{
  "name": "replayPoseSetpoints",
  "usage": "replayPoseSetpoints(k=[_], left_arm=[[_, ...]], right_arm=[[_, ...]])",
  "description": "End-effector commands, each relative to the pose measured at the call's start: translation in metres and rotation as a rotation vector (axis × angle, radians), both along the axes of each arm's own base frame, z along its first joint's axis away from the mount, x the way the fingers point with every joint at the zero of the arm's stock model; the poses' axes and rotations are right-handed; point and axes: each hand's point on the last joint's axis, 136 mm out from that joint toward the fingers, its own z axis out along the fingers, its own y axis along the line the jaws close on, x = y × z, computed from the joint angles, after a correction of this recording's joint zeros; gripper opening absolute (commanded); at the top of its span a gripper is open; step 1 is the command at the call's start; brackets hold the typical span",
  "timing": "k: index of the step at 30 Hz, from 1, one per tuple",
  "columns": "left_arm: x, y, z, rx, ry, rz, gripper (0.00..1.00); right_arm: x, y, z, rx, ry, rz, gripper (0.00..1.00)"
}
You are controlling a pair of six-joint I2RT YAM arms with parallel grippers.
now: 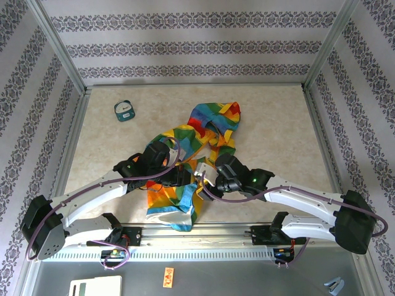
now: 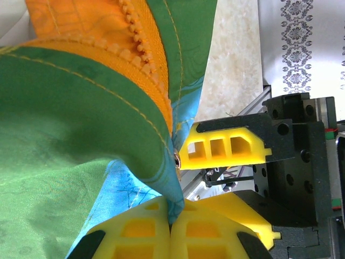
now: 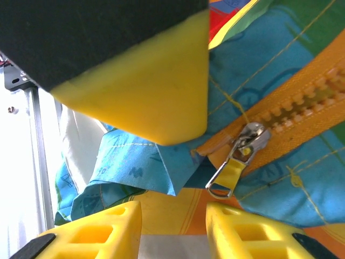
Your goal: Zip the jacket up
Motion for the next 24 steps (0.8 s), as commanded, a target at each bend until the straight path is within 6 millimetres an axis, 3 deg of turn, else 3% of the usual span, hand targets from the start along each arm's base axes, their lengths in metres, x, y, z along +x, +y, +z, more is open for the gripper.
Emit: replayPoseSetpoints(k=[1,9,24], left_arm=[[0.002,0.003,0.006,0.002,-0.006,-0.002,0.00],[0.002,0.004,0.006,0.004,-0.007,0.001,0.00],[0.003,0.003,0.007,0.008,-0.010,0.002,0.00]], right_arm=[[0.008,0.005,0.014,0.021,-0.060,-0.019,0.36],[0.014,-0.005,0.031,0.044,-0.144,-0.056,0.19],[0.015,-0.004,0.053,0.068,-0.263,-0.006,0.26]])
